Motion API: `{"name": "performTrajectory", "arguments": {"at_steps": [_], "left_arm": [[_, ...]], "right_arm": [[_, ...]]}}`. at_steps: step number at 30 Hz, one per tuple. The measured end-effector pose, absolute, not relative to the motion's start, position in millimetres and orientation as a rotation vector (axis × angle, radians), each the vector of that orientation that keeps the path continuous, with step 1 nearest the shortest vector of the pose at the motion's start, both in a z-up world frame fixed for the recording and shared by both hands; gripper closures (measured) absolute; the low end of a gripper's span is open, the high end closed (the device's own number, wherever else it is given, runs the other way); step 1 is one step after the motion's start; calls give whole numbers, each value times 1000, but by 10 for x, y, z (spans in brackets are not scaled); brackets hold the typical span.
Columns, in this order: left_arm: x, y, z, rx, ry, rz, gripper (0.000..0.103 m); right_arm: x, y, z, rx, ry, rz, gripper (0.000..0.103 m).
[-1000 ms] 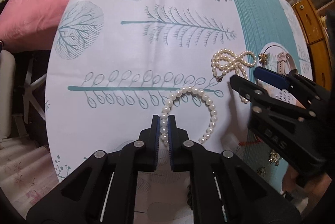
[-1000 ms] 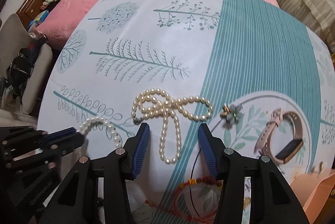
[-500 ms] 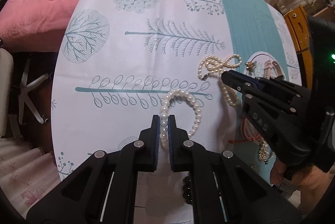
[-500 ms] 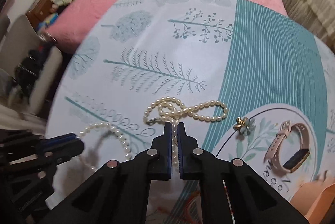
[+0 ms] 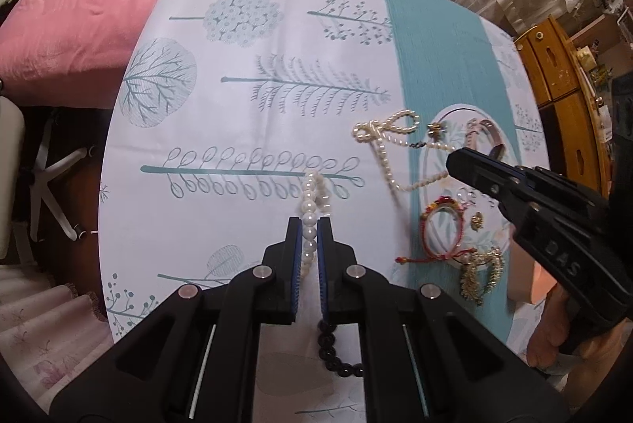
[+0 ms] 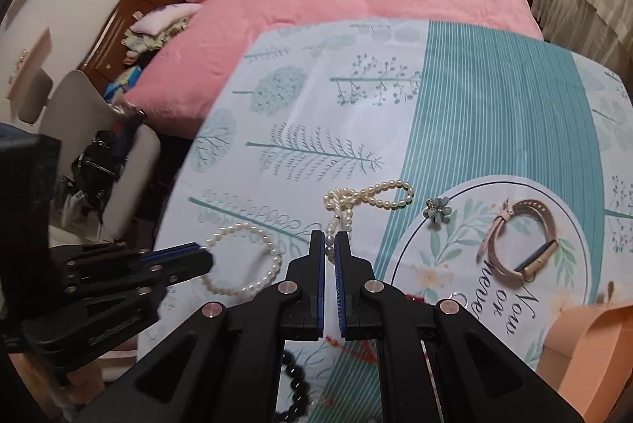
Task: Organize jewelry
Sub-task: 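Carry the pearl bracelet and pearl necklace in both tools over the peach box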
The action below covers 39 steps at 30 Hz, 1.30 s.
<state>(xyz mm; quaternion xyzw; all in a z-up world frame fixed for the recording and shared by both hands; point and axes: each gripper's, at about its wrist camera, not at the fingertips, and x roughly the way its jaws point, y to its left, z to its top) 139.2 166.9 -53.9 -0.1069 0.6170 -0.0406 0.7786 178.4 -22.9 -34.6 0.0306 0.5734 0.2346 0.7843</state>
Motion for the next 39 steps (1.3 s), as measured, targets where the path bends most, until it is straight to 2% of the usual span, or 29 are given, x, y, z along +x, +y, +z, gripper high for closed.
{"name": "performTrajectory", "arguments": {"at_steps": [15, 26, 32, 39], "left_arm": [[1181, 1277, 292, -205, 1210, -138, 98], [933, 688, 897, -160, 1120, -230, 98], [774, 143, 1099, -121, 1100, -322, 98], [587, -541, 1207, -76, 1104, -430, 98]], "right_arm": [[1358, -644, 797, 110, 1077, 571, 99], [778, -1435, 1753, 151, 942, 552, 99], [373, -2024, 2079, 163, 907, 483, 99], [-86, -2718, 2119, 174, 933, 373, 99]]}}
